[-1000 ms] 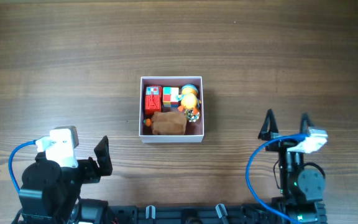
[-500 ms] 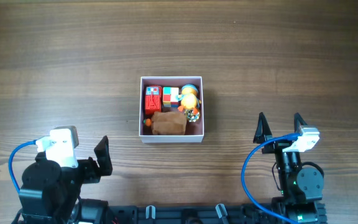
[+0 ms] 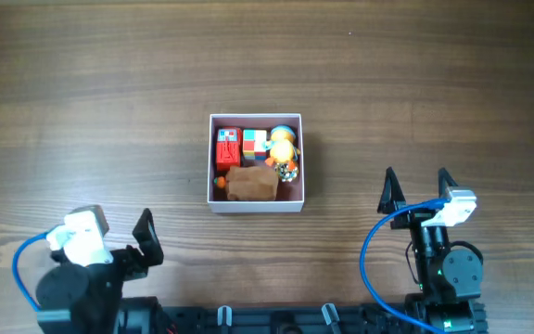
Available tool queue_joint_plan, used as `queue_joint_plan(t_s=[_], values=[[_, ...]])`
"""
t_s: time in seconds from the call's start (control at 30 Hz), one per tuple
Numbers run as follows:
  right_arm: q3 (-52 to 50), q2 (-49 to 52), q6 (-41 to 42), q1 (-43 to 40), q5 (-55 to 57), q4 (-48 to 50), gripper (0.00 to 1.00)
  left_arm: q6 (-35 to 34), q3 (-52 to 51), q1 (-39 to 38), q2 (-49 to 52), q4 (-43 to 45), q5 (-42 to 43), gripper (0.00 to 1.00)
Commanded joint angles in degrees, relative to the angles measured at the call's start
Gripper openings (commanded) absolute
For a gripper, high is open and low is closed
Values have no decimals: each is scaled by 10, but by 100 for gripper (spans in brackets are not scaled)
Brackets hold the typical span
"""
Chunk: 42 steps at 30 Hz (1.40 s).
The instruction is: Pack container
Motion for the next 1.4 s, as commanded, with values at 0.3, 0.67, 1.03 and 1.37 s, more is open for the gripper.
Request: queue_joint_plan(t_s=[0.3, 0.67, 1.03, 1.37], values=[[0, 0, -10, -2, -10, 2, 100, 1, -368, 5, -106, 553, 71, 100], [0, 0, -10, -2, -10, 2, 100, 0, -393, 5, -106, 518, 63, 100], [0, 0, -10, -2, -10, 2, 100, 0, -393, 5, -104, 518, 63, 100], [0, 0, -10, -2, -10, 2, 100, 0, -393, 5, -104, 518, 63, 100]])
